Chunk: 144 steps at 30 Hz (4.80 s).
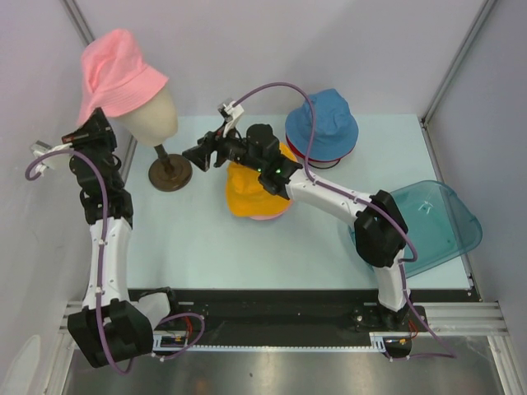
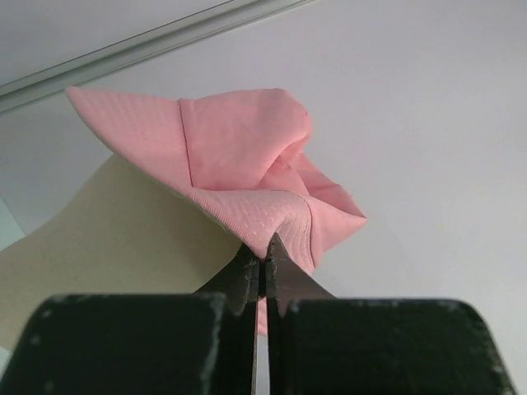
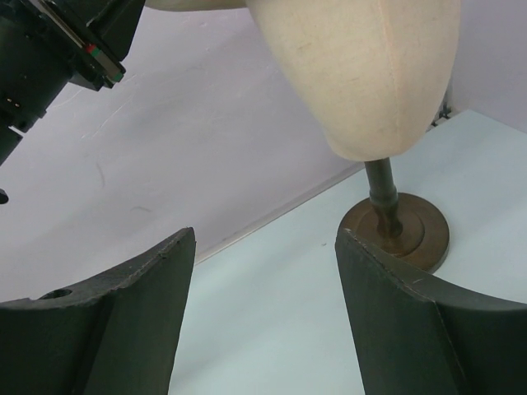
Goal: Stack the hats
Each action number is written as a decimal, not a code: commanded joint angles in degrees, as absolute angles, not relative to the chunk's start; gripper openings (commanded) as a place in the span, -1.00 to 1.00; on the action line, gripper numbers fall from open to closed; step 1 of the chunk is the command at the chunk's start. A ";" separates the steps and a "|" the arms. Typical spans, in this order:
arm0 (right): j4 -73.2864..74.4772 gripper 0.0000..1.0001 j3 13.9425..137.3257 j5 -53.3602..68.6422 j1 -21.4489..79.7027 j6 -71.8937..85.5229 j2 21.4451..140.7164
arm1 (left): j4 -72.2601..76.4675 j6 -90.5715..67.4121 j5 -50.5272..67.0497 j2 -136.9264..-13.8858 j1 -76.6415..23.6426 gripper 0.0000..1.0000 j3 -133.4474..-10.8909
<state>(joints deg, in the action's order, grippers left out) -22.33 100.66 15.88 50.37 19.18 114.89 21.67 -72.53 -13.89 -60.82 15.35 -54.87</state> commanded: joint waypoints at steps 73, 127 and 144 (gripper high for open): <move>-30.85 0.45 147.92 15.99 44.74 50.01 149.06 | 7.56 -50.45 16.43 -60.38 11.43 -0.99 -49.48; -14.76 -0.58 145.82 -5.81 46.67 56.60 149.15 | 0.97 -47.30 14.77 -62.32 17.40 0.93 -64.86; -33.12 0.57 124.46 -6.41 46.14 42.11 131.24 | -17.39 -32.89 -1.82 -55.73 17.31 0.99 -74.79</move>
<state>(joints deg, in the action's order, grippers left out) -24.80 127.35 -3.38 46.37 48.45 139.50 -12.82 -38.65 5.19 -58.65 17.08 -68.53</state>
